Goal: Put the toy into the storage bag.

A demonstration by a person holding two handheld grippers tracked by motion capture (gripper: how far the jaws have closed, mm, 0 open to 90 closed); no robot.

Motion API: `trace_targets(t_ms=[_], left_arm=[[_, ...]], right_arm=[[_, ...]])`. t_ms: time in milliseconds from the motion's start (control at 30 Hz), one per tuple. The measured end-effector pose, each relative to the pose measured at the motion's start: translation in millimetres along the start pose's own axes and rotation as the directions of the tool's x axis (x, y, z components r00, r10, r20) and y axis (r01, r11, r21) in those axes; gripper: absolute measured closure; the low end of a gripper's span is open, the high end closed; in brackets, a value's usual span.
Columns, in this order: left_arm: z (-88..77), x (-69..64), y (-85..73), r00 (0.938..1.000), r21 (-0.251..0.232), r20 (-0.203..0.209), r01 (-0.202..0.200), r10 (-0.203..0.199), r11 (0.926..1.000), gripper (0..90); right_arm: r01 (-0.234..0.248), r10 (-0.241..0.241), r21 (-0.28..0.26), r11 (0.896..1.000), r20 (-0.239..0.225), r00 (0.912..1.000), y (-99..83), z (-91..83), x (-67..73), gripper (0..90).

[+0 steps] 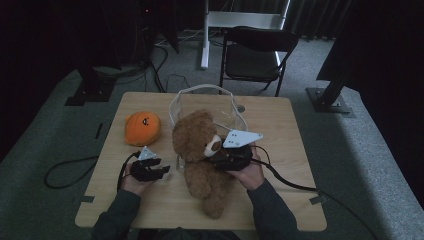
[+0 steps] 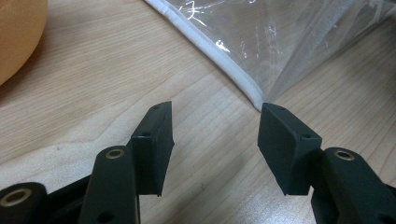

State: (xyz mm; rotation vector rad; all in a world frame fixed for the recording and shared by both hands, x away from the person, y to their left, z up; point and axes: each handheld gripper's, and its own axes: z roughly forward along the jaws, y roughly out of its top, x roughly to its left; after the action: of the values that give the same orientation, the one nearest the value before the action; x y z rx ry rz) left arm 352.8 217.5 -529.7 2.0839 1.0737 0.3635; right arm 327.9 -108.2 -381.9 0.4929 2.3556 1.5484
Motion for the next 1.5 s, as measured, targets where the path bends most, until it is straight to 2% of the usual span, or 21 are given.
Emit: trace_targets(t_ms=[533, 800, 1033, 1500], left_arm=[[1.1, 1.1, -0.4, 1.0, 0.009, 0.0, 0.001, -0.001, 1.0, 45.8], [2.0, 4.0, -1.3, 0.9999, 0.016, -0.005, 0.012, -0.012, 0.9998, 45.7], [3.1, 4.5, -1.5, 0.9999, 0.023, -0.005, 0.013, -0.013, 0.9997, 45.7], [3.1, 5.0, -1.6, 0.9999, 0.027, -0.007, 0.015, -0.014, 0.9995, 45.6]], right_arm=[[-0.015, 0.015, -0.03, 0.999, 0.005, 0.9999, 9.2, -13.7, -5.0, 45.5], [0.005, -0.004, -0.042, 0.999, 0.018, 0.9998, 20.5, -17.6, -5.1, 45.6], [-0.002, 0.003, -0.064, 0.998, 0.017, 0.9999, 26.0, -24.2, -7.2, 45.6], [0.018, -0.016, -0.07, 0.997, 0.03, 0.9994, 42.1, -32.9, -7.6, 45.8]])
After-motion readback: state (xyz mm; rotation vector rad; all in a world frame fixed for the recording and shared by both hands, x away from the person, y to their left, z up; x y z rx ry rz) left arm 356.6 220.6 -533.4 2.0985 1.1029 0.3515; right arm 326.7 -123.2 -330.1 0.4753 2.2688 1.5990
